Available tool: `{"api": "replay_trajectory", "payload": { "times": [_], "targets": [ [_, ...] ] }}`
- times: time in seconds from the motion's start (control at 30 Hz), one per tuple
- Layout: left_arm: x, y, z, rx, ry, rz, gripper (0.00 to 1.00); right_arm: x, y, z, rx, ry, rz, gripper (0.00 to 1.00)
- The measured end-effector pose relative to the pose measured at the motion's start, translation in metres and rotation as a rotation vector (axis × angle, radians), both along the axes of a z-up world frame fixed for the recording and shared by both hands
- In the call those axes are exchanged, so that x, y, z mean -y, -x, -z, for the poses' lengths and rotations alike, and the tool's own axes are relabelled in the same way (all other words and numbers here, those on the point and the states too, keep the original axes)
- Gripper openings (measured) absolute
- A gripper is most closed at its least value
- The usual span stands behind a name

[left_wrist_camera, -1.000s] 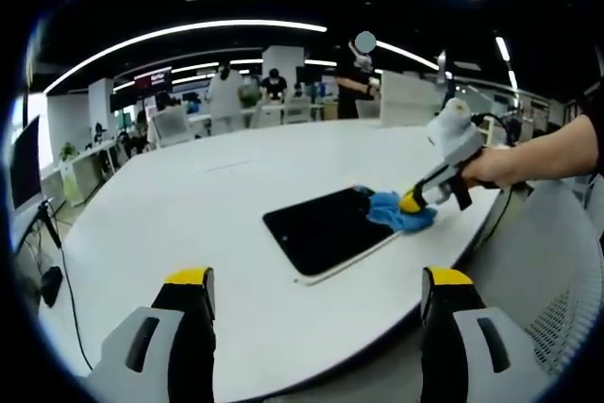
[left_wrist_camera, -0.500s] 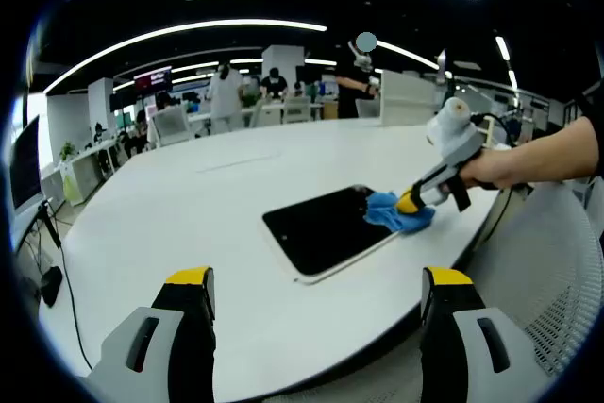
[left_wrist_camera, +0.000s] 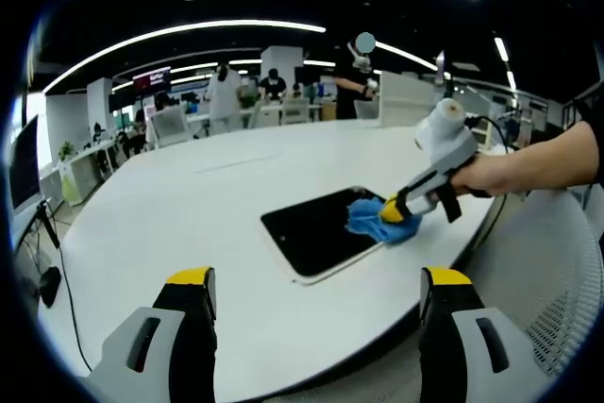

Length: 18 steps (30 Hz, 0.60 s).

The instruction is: Wipe the mirror surface with the cleaning cloth until all visible marks leave the cleaned area.

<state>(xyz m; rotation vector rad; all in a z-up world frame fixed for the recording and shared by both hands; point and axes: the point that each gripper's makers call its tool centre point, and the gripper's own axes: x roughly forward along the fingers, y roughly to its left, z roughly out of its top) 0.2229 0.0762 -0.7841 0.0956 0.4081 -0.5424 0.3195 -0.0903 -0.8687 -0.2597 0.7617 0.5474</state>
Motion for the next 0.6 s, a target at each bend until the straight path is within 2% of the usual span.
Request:
{"api": "replay_trajectory", "payload": {
  "times": [0.6],
  "targets": [
    [-0.001, 0.000, 0.001, -0.003, -0.002, 0.000, 0.89, -0.054, 0.000, 0.000, -0.002, -0.009, -0.095, 0.00]
  ]
}}
